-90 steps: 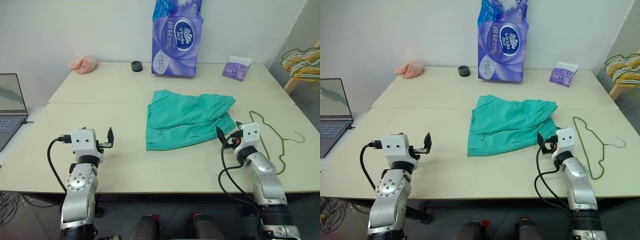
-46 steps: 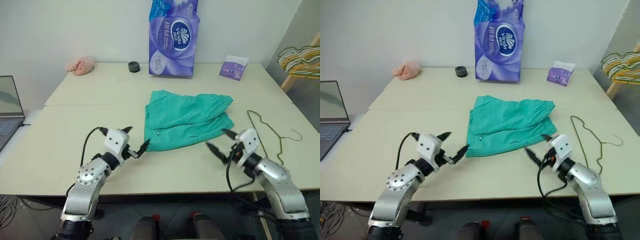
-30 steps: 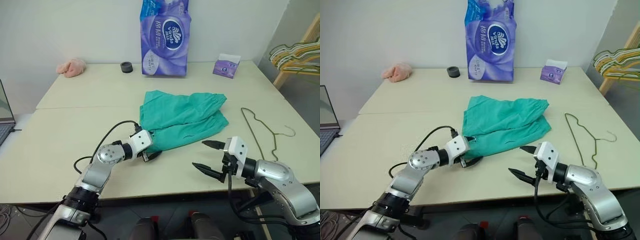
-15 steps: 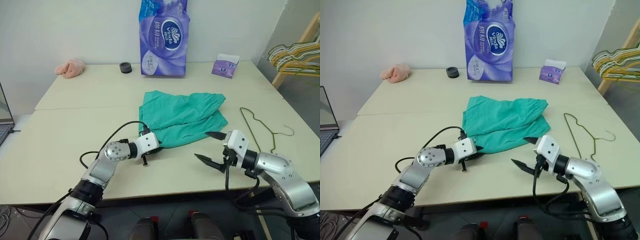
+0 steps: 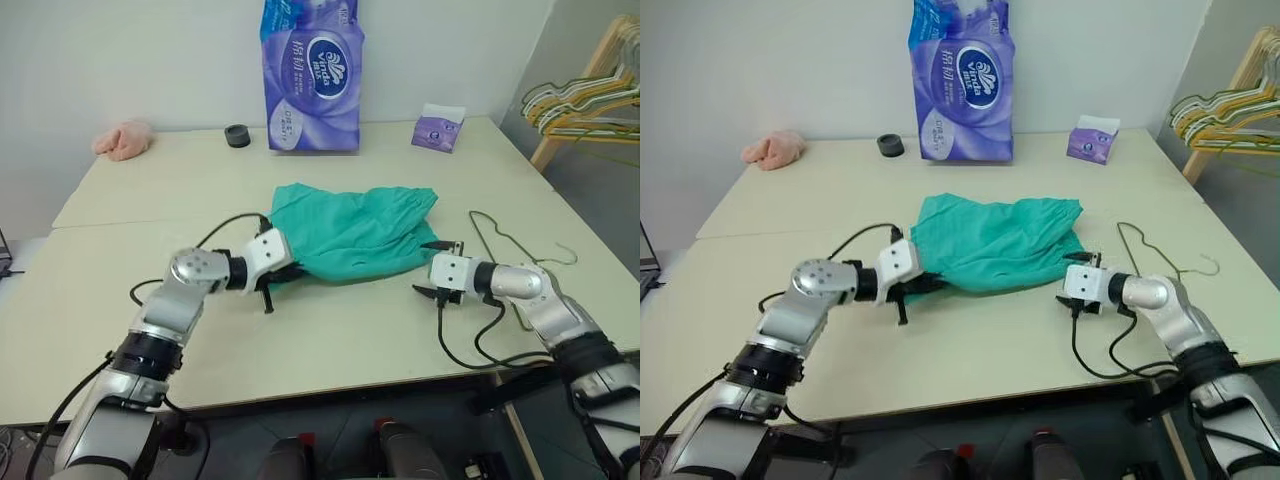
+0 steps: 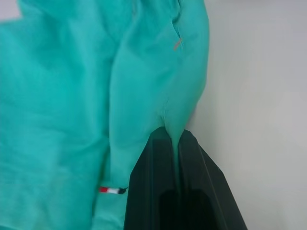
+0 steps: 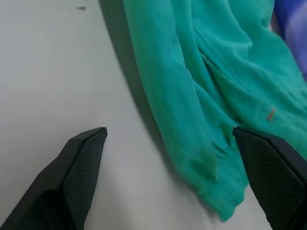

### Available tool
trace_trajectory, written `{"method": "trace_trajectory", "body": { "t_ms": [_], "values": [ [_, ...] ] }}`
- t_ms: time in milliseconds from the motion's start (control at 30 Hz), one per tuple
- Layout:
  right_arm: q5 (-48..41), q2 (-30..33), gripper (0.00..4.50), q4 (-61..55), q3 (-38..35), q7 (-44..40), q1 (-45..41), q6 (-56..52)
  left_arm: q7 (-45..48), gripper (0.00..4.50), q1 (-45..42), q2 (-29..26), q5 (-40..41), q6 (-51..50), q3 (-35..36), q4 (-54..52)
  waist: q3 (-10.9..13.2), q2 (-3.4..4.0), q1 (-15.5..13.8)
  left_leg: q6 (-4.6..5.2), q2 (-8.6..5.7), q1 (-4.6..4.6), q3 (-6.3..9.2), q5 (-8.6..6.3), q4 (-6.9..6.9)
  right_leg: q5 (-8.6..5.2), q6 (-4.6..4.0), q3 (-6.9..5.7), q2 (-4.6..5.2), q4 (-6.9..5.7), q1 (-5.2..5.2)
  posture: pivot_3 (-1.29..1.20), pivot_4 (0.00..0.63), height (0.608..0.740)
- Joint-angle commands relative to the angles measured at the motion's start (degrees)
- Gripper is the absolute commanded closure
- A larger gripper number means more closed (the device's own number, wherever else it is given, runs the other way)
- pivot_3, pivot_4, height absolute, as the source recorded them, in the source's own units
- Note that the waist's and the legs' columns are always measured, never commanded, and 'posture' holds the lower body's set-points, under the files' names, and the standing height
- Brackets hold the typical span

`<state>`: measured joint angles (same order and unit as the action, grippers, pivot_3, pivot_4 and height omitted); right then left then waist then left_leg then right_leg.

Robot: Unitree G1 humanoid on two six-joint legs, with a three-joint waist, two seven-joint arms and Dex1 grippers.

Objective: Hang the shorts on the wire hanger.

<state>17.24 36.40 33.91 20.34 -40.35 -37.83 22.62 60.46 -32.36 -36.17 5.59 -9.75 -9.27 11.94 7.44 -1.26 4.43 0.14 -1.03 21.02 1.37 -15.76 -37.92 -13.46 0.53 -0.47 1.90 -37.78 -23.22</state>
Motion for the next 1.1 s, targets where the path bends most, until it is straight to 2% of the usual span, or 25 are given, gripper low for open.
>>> {"method": "trace_trajectory", "body": {
  "t_ms": [33, 67, 167, 433, 533, 667, 767, 800, 867, 933, 1067, 1100],
  "values": [
    [3.43, -2.38, 0.0, 8.96, 1.15, 3.33, -5.09, 3.01, -0.19, 4.47, -1.24, -0.87, 2.12, -0.63, 3.1, -2.03, -0.01, -0.01, 0.34, -0.01, 0.0, -0.01, 0.0, 0.0, 0.0, 0.01, -0.01, 0.01, 0.1, -0.02, 0.0, -0.11, 0.077, 0.74],
    [3.81, -3.39, 0.0, 11.44, 1.28, 4.12, -6.63, 3.28, -0.29, 4.47, -1.29, -1.03, 2.47, -0.86, 3.69, -2.08, -0.01, -0.02, 0.4, -0.01, 0.0, -0.01, 0.01, -0.01, 0.0, 0.01, -0.02, 0.0, 0.15, -0.03, 0.0, -0.11, 0.077, 0.74],
    [6.1, -5.34, 0.59, 18.65, 2.34, 6.81, -11.1, 4.7, -0.98, 4.5, -1.45, -2.04, 2.34, -0.29, 5.37, -1.23, -0.02, -0.02, 0.51, -0.02, 0.0, -0.01, 0.02, -0.01, -0.01, 0.02, -0.02, 0.02, 0.19, -0.06, 0.0, -0.1, 0.075, 0.74],
    [8.59, -5.99, 3.39, 26.23, 1.32, 14.61, -22.47, 9.36, -6.55, 4.5, -5.38, -2.54, -1.49, 6.61, 6.68, 5.2, -0.01, -0.01, 0.45, -0.04, -0.09, 0.01, 0.01, -0.01, -0.02, 0.03, -0.02, 0.05, 0.29, -0.13, -0.06, -0.09, 0.071, 0.74],
    [7.86, -5.49, 4.46, 26.98, -0.15, 17.43, -27.13, 10.69, -14.39, 4.5, -11.17, -2.42, -6.37, 13.98, 6.74, 12.63, -0.01, -0.01, 0.41, -0.04, -0.08, 0.01, 0.02, -0.01, -0.01, 0.03, -0.02, 0.03, 0.29, -0.17, -0.1, -0.09, 0.068, 0.74],
    [7.35, -4.07, 4.48, 24.75, -2.17, 20.42, -30.56, 13.24, -25.7, 4.5, -18.53, -3.99, -13.76, 24.42, 6.14, 19.82, -0.01, -0.01, 0.38, -0.06, -0.1, 0.15, 0.02, -0.02, -0.02, 0.06, -0.01, 0.03, 0.37, -0.19, -0.23, -0.1, 0.072, 0.74],
    [6.4, -2.32, 4.48, 20.76, -2.28, 16.45, -27.02, 15.79, -18.16, 4.5, -15.17, -5.35, -12.24, 23.43, 3.82, 16.4, -0.06, 0.03, 0.42, -0.16, -0.11, 0.21, -0.05, -0.08, -0.01, 0.05, 0.04, 0.1, 0.43, -0.14, -0.29, -0.11, 0.077, 0.74],
    [5.91, -1.73, 4.48, 19.18, -2.26, 14.78, -25.32, 16.3, -14.57, 4.5, -12.93, -5.92, -10.86, 22.01, 3.14, 14.14, -0.09, 0.05, 0.48, -0.18, -0.12, 0.21, -0.07, -0.09, 0.0, 0.03, 0.08, 0.12, 0.43, -0.13, -0.29, -0.11, 0.079, 0.74],
    [3.27, 1.04, 4.48, 11.9, -1.24, 7.62, -18.13, 17.84, -1.6, 4.5, -2.66, -9.93, -4.03, 13.23, 0.89, 2.86, -0.09, 0.06, 0.7, -0.19, -0.12, 0.2, -0.1, -0.13, -0.01, -0.01, 0.13, 0.16, 0.43, -0.12, -0.26, -0.11, 0.084, 0.74],
    [-1.29, 3.55, 4.48, 2.9, -0.09, -0.51, -10.18, 18.21, 6.96, 4.5, 7.17, -14.45, 2.33, 3.17, -0.18, -8.82, -0.06, 0.09, 0.95, -0.18, -0.1, 0.2, -0.12, -0.25, 0.03, -0.12, 0.28, 0.23, 0.41, -0.11, -0.25, -0.11, 0.086, 0.74],
    [-4.71, 5.69, 4.48, -8.35, 0.07, -7.26, -1.4, 15.42, 14.49, 4.5, 19.26, -21.33, 7.71, -7.07, -0.38, -21.51, 0.09, 0.09, 1.28, -0.09, 0.0, 1.04, -0.1, -0.34, -0.37, -0.09, 0.24, 0.24, 0.34, -0.44, -1.07, -0.11, 0.092, 0.74],
    [-5.19, 5.9, 4.48, -10.39, 0.07, -8.4, 0.3, 14.85, 15.9, 4.5, 22.15, -22.98, 8.94, -9.13, -0.51, -23.94, 0.1, 0.13, 1.23, -0.08, 0.02, 0.99, -0.1, -0.33, -0.39, -0.08, 0.23, 0.24, 0.33, -0.51, -1.06, -0.11, 0.092, 0.74]
  ]
}}
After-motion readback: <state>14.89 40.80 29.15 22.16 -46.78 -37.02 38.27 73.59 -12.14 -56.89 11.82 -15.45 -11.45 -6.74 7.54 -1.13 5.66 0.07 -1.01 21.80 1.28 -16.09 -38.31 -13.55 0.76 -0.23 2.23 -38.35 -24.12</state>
